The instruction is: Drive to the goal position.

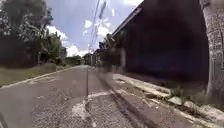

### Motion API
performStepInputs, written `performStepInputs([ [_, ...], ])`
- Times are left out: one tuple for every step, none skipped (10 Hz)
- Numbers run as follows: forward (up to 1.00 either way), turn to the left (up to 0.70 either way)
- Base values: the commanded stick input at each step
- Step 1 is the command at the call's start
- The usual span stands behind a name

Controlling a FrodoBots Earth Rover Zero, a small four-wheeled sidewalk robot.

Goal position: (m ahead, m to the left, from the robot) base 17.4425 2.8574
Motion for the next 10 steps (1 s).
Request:
performStepInputs([
  [0.70,0.36],
  [0.70,0.27],
  [0.70,0.14],
  [0.70,0.01],
  [0.70,0.01],
  [0.70,0.01],
  [0.70,0.01],
  [0.70,0.01],
  [0.70,0.01],
  [0.70,0.01],
])
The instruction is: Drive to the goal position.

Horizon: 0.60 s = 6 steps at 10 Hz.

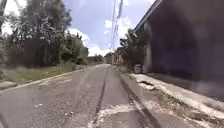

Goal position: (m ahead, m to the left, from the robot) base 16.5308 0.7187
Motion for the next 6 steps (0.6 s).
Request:
performStepInputs([
  [0.70,0.01],
  [0.70,0.01],
  [0.70,0.01],
  [0.70,0.01],
  [0.70,0.01],
  [0.70,0.01],
])
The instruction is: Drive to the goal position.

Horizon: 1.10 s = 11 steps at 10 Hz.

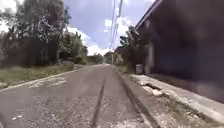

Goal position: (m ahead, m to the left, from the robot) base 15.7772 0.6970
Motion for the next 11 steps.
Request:
performStepInputs([
  [0.70,0.01],
  [0.70,0.01],
  [0.70,0.01],
  [0.70,0.01],
  [0.70,0.01],
  [0.70,0.01],
  [0.70,0.01],
  [0.70,0.01],
  [0.70,0.01],
  [0.70,0.01],
  [0.70,0.01],
])
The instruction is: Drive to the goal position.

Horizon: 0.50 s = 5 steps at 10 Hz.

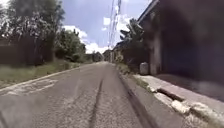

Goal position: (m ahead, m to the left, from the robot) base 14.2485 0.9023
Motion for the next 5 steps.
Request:
performStepInputs([
  [0.70,0.01],
  [0.70,0.01],
  [0.70,0.01],
  [0.70,0.01],
  [0.70,0.01],
])
